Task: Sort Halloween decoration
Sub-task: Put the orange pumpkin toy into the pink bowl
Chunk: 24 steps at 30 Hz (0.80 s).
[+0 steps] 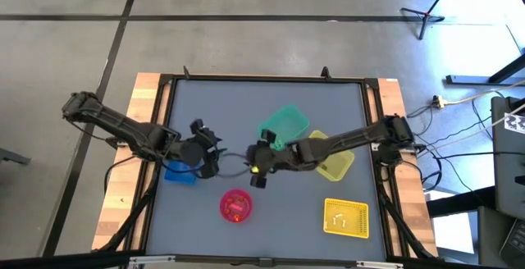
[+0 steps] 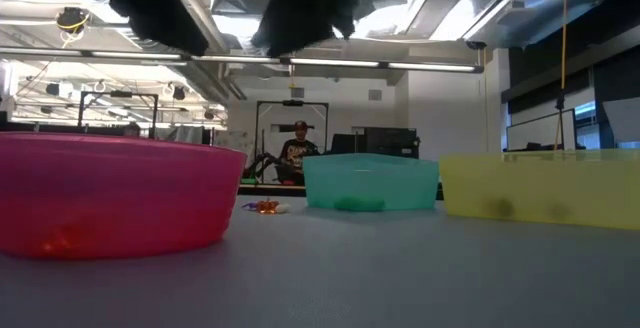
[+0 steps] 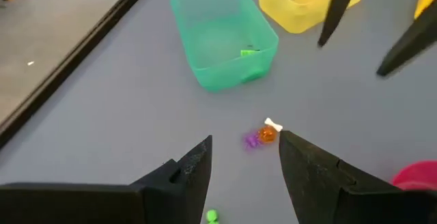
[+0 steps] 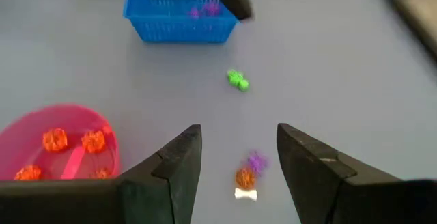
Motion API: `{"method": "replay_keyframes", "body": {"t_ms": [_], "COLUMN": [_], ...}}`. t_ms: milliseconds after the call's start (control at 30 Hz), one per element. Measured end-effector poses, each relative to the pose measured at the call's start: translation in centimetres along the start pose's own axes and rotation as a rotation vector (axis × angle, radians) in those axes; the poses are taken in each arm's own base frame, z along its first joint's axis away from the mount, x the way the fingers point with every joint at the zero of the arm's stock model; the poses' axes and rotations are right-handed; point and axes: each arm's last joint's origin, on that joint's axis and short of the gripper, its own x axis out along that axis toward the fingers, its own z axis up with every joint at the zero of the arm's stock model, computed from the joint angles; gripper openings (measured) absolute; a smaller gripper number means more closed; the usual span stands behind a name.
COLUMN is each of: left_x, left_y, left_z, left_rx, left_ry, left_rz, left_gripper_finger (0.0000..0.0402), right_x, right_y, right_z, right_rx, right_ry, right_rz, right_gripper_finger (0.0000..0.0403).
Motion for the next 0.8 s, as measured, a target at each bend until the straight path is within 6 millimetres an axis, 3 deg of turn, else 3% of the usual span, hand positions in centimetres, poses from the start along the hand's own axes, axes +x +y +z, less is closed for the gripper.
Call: {"method": "replay_keyframes", "body": {"t_ms": [167, 433, 800], "left_x": [1.1, 1.6, 1.5], "left_y": [-0.4, -0.8, -1.0], "left_z": [-1.2, -2.5, -2.8], "left_rx": [-0.033, -0.105, -0.098], "left_ry": [-0.038, -0.048, -0.051], "left_rz": [-0.032, -0.047, -0.059], "left_gripper_finger": [0.0154, 0.0154, 0.0154], "right_x": [2.1, 5.3, 9.1], "right_y": [-2.3, -5.6, -4.6], "right_z": [0.2, -1.0, -3.9], "right_rx": [0.079, 0.124, 0.052], "right_ry": [0.025, 0.112, 0.23], "right_rz": [0.071, 0.031, 0.092], "right_gripper_finger": [0.0188, 0.0188, 0.0188]}}
